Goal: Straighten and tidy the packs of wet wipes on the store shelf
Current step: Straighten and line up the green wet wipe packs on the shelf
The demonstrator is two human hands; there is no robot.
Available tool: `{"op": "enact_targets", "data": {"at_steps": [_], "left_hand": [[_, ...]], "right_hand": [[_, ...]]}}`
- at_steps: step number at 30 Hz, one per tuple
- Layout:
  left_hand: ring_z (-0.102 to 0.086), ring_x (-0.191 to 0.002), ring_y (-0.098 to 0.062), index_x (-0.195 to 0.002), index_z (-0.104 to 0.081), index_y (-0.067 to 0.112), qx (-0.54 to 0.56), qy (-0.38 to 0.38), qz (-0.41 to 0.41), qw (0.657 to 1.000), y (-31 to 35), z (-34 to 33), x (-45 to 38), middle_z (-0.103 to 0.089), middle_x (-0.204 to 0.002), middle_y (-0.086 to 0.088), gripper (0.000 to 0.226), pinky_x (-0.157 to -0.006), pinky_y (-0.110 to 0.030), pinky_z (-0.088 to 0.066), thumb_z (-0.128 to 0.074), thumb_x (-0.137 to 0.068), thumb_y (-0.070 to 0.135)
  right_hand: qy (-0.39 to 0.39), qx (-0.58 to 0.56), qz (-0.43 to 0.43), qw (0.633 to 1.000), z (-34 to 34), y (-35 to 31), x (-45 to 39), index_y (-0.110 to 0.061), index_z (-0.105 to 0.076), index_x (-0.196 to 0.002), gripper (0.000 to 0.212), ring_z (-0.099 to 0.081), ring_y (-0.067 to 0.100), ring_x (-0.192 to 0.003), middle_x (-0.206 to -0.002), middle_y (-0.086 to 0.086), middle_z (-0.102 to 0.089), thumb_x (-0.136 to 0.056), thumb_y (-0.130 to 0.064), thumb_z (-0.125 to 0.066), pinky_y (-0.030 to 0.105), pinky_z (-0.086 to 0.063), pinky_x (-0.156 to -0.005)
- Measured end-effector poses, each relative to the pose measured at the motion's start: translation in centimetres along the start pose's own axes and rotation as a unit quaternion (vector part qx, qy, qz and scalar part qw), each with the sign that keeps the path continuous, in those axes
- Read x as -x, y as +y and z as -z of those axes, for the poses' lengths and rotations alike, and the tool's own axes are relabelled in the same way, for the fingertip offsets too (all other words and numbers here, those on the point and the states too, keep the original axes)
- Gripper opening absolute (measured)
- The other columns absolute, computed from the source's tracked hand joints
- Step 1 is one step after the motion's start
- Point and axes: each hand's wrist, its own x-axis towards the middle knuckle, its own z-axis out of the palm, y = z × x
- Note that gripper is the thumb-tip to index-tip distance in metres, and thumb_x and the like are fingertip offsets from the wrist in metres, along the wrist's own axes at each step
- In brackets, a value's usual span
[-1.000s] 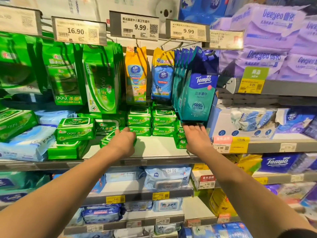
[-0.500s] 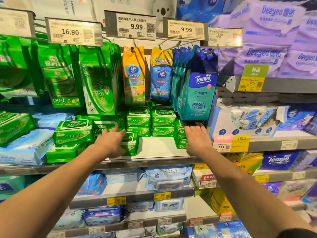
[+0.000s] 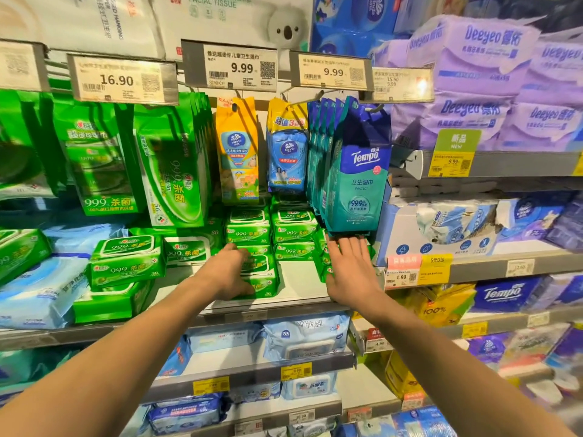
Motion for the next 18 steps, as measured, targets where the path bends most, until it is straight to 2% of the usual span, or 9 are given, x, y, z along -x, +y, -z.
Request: {"op": "enact_targets", "data": {"at_steps": [2,5,7,9,13,15,18], "left_hand": [[-0.033,-0.140,-0.032,-0.147,-0.030,0.013,0.004,-0.005,-0.001,1.000,0.0,0.9,0.1,-0.026,-0.155,-0.016,0.103,-0.113,-0.039,-0.034,-0.084,-0.066,0.047],[-0.041,-0.133,-0.033,-0.147,-0.029,0.013,-0.023,-0.009,-0.003,1.000,-1.2,2.5,0.9,-0.031,-0.149,-0.016,0.106,-0.110,-0.038,-0.038,-0.085,-0.064,0.049],[-0.043,-0.131,-0.033,-0.146,-0.033,0.016,-0.058,-0.008,-0.012,0.998,-2.6,3.4,1.6,-0.038,-0.146,-0.015,0.102,-0.108,-0.037,-0.040,-0.083,-0.064,0.050],[-0.046,-0.125,-0.032,-0.143,-0.038,0.020,-0.100,0.017,-0.022,0.995,-4.2,4.2,2.7,-0.046,-0.139,-0.012,0.093,-0.103,-0.039,-0.043,-0.079,-0.066,0.051],[-0.042,-0.118,-0.030,-0.134,-0.044,0.023,-0.177,0.101,0.015,0.979,-8.4,6.4,6.5,-0.049,-0.128,-0.007,0.072,-0.093,-0.042,-0.045,-0.070,-0.073,0.050],[-0.037,-0.125,-0.030,-0.138,-0.037,0.022,-0.198,0.111,0.073,0.971,-11.0,7.3,8.2,-0.041,-0.137,-0.006,0.085,-0.097,-0.045,-0.040,-0.072,-0.069,0.056],[-0.027,-0.138,-0.032,-0.150,-0.018,0.019,-0.163,0.051,0.143,0.975,-14.5,8.1,9.2,-0.026,-0.152,-0.006,0.116,-0.107,-0.052,-0.033,-0.077,-0.061,0.066]], "right_hand": [[0.011,-0.021,0.049,0.999,0.1,-1.4,0.8,-0.011,-0.029,-0.147,0.071,-0.024,0.032,-0.138,-0.144,0.012,-0.033,-0.086,-0.029,-0.061,0.044,-0.010,-0.119],[-0.008,-0.096,0.153,0.984,0.1,-4.3,0.4,-0.012,-0.039,-0.142,0.067,-0.022,0.027,-0.141,-0.150,0.010,-0.031,-0.087,-0.041,-0.063,0.044,-0.028,-0.115],[-0.051,-0.156,0.152,0.975,0.2,-6.6,-1.2,-0.015,-0.040,-0.142,0.071,-0.022,0.025,-0.141,-0.151,0.007,-0.030,-0.084,-0.046,-0.067,0.045,-0.034,-0.112],[-0.093,-0.186,0.132,0.969,0.2,-8.8,-3.0,-0.016,-0.036,-0.145,0.078,-0.020,0.025,-0.142,-0.153,0.006,-0.026,-0.081,-0.048,-0.070,0.045,-0.032,-0.113],[-0.193,-0.119,0.128,0.966,-0.3,-12.4,-5.8,-0.023,-0.024,-0.151,0.091,-0.013,0.030,-0.145,-0.158,0.004,-0.017,-0.078,-0.045,-0.074,0.053,-0.030,-0.112],[-0.244,-0.072,0.117,0.960,-0.8,-13.6,-6.7,-0.028,-0.019,-0.153,0.096,-0.012,0.032,-0.145,-0.160,0.003,-0.015,-0.077,-0.045,-0.075,0.058,-0.028,-0.110],[-0.282,-0.083,0.086,0.952,-1.5,-14.4,-7.2,-0.034,-0.015,-0.152,0.100,-0.013,0.032,-0.145,-0.160,0.001,-0.018,-0.074,-0.041,-0.077,0.064,-0.021,-0.108]]}}
